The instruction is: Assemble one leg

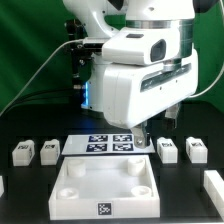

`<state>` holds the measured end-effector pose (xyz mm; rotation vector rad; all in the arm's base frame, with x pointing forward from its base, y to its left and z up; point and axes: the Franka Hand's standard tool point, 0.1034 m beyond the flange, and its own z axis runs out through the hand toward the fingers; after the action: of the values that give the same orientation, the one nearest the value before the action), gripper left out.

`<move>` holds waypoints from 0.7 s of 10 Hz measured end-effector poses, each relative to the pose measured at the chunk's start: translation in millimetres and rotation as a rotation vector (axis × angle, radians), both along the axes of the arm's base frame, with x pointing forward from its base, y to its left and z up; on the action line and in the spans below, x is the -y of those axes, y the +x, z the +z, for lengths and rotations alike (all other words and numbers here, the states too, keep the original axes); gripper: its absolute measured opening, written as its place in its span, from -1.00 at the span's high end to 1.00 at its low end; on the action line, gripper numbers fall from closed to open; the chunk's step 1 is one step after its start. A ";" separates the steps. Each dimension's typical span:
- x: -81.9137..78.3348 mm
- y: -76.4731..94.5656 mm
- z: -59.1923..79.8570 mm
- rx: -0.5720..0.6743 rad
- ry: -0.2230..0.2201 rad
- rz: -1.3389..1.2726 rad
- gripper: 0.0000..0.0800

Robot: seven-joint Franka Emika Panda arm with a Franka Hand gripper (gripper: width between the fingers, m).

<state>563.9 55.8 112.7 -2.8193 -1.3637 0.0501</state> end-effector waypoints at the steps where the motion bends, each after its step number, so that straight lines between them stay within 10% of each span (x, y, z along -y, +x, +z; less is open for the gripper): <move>1: 0.0 0.0 0.0 0.000 0.000 0.000 -0.62; 7: 0.0 -0.1 -0.2 0.000 0.000 0.000 -0.62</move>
Offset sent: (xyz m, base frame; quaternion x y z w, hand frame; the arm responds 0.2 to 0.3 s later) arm 0.0000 0.0000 0.0000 0.0000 0.0000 0.0000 1.0000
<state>563.8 55.8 112.5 -2.8191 -1.3637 0.0506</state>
